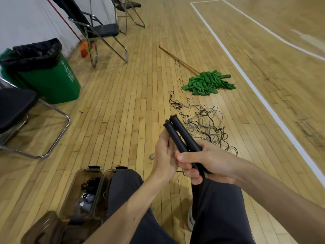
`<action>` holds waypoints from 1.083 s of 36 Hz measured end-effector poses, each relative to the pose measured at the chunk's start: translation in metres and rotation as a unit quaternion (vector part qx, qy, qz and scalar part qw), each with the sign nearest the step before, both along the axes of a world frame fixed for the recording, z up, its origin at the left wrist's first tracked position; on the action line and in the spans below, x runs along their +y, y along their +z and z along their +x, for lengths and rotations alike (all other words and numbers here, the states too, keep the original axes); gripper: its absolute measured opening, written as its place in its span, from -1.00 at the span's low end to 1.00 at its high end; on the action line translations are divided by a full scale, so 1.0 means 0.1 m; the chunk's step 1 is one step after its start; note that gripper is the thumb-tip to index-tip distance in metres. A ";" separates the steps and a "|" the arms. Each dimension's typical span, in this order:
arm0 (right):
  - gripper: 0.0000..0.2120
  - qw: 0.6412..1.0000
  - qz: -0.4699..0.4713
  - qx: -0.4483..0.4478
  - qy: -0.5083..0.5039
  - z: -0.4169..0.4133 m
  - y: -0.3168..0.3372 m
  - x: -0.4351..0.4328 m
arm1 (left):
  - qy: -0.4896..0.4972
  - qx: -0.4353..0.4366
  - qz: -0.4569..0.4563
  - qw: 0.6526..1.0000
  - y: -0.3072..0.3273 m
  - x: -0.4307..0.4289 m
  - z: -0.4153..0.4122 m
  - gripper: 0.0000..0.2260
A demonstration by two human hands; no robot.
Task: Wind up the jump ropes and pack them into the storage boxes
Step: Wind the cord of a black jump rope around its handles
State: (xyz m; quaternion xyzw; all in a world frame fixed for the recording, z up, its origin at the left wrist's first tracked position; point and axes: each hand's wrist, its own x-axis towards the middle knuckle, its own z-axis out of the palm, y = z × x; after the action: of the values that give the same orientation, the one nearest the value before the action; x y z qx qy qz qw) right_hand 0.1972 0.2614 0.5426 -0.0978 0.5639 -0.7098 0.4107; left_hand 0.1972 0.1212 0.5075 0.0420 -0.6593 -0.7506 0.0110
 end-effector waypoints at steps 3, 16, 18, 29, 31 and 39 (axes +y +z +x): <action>-0.86 0.998 0.055 0.014 -0.020 -0.04 -0.05 0.05 | -0.039 0.080 -0.258 0.962 -0.12 -0.12 -0.04 -0.80; -0.89 0.966 0.246 0.078 -0.028 -0.26 -0.21 0.16 | -0.212 0.216 -0.700 0.647 0.16 -0.32 -0.16 -0.78; -0.85 0.959 0.271 0.080 -0.004 -0.28 -0.22 0.17 | -0.239 0.247 -0.719 0.604 0.20 -0.34 -0.18 -0.78; -0.83 0.930 0.321 0.030 0.177 -0.35 -0.08 0.24 | -0.299 0.425 -0.628 0.579 0.27 -0.47 -0.26 -0.73; -0.82 0.921 0.331 0.035 0.200 -0.36 -0.07 0.24 | -0.300 0.438 -0.612 0.586 0.32 -0.46 -0.25 -0.68; -0.76 0.901 0.336 0.060 0.267 -0.30 -0.09 0.24 | -0.284 0.395 -0.608 0.628 0.34 -0.53 -0.31 -0.46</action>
State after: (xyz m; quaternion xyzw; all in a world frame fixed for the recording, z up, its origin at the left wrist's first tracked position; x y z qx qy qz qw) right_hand 0.1676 0.2852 0.5338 -0.1436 0.7452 -0.3352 0.5582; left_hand 0.1665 0.0683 0.5414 -0.4644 -0.8774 -0.0904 0.0796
